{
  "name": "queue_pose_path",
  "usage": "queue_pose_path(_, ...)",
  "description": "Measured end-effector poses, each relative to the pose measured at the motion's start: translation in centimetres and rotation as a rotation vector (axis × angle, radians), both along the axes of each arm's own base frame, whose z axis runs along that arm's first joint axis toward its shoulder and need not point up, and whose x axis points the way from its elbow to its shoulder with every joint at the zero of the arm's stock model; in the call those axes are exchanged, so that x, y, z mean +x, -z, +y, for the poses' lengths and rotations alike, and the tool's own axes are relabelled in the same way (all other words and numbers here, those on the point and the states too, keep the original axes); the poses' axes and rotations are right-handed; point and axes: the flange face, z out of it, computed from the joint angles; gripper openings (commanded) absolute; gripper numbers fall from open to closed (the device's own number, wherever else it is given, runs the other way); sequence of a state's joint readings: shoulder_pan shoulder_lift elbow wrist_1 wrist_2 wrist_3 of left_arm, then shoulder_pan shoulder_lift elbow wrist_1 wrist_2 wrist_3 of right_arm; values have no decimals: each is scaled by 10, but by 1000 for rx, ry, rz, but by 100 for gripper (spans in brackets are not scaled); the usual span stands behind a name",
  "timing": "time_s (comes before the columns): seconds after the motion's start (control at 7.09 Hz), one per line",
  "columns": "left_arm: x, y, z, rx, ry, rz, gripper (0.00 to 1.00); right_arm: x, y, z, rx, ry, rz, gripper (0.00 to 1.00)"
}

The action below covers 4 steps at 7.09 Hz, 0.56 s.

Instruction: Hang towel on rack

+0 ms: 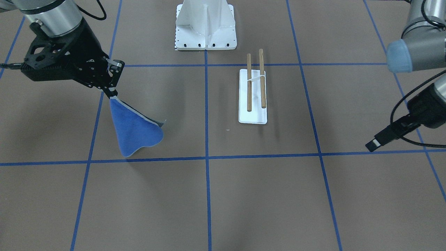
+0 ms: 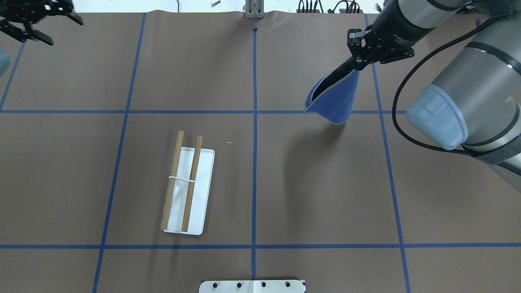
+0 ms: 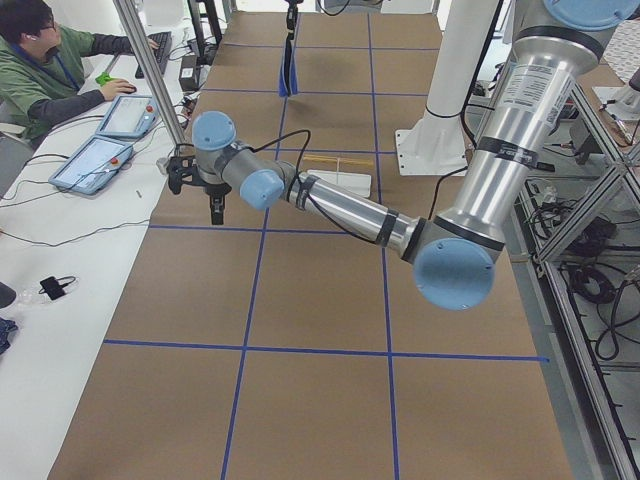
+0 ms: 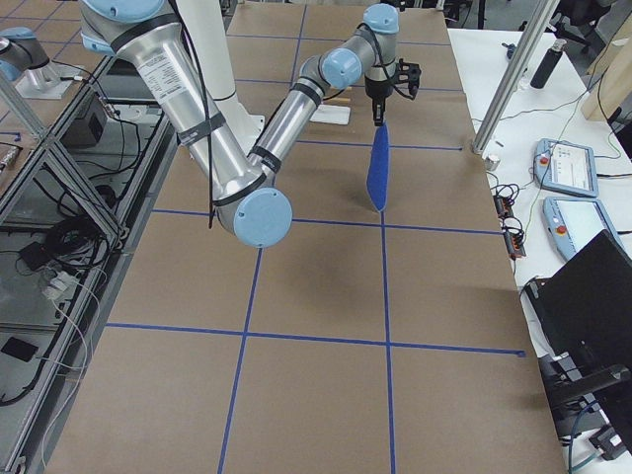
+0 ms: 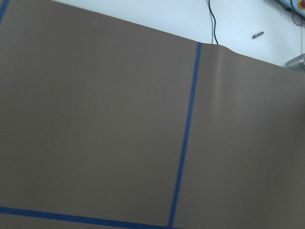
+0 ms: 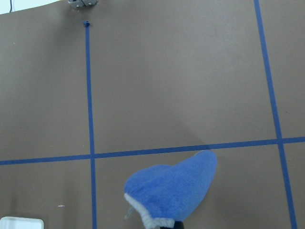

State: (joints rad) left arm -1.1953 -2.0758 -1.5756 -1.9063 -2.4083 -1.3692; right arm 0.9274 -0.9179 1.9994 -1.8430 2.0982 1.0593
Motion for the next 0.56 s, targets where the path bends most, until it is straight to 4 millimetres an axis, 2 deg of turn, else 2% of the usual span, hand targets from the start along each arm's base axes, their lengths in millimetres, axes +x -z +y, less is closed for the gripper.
queue_pose_path(0.14,39,38,-1,-123,34,57,98,-8,13,4,7,-13,-10,0)
queue_pose_path(0.28,73,68,-2,-231,67,114,98,-14,26,8,16,-13,-23,0)
queue_pose_path(0.56,143,92,1,-316,127,215,98,-32,52,21,27,-14,-52,0)
